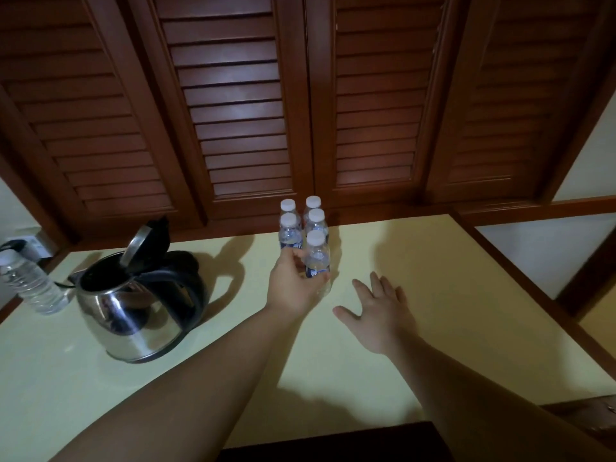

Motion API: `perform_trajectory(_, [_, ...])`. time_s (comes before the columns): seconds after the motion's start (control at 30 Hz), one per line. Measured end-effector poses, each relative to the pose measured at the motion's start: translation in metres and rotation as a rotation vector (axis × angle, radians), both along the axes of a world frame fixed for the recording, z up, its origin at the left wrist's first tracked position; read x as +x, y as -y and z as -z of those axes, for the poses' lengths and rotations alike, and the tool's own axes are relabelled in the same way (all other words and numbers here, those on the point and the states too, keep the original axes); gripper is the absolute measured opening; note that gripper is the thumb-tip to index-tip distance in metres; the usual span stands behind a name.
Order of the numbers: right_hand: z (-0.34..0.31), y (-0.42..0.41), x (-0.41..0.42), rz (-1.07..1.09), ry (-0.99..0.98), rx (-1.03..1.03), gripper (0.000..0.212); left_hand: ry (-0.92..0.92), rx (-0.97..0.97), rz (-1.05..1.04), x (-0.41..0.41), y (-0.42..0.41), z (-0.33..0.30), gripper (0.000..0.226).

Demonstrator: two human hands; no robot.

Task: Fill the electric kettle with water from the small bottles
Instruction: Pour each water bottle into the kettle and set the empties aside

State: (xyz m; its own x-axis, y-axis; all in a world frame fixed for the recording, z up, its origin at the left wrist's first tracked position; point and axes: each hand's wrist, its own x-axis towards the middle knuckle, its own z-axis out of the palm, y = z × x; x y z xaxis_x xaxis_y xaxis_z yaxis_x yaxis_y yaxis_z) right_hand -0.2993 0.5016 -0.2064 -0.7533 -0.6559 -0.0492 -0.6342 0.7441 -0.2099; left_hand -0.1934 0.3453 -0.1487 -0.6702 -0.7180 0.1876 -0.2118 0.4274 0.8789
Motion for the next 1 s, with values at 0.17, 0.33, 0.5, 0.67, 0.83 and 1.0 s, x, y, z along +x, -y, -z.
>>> perform_trajectory(0.17, [-0.002, -0.001, 0.002, -0.003, -0.008, -0.014, 0.093, 0.005, 0.008, -0.050, -0.008, -0.004, -0.003, 0.039])
perform_trajectory(0.33, [-0.001, -0.001, 0.003, 0.011, -0.028, -0.055, 0.092, 0.081, 0.038, -0.075, -0.001, -0.004, 0.002, 0.056])
perform_trajectory(0.5, [-0.003, 0.000, 0.006, 0.015, -0.030, -0.062, 0.083, 0.199, -0.103, 0.017, 0.038, 0.005, 0.021, 0.047])
perform_trajectory(0.67, [-0.010, 0.005, 0.039, -0.059, -0.090, -0.298, 0.049, 0.216, -0.326, 0.150, 0.114, 0.026, 0.028, 0.025])
perform_trajectory(0.83, [-0.022, 0.055, 0.122, -0.230, -0.120, -0.427, 0.036, 0.197, -0.435, 0.234, 0.188, 0.056, 0.030, 0.021])
perform_trajectory(1.0, [-0.029, 0.113, 0.215, -0.391, -0.116, -0.430, 0.031, 0.239, -0.472, 0.294, 0.271, 0.094, 0.036, 0.028])
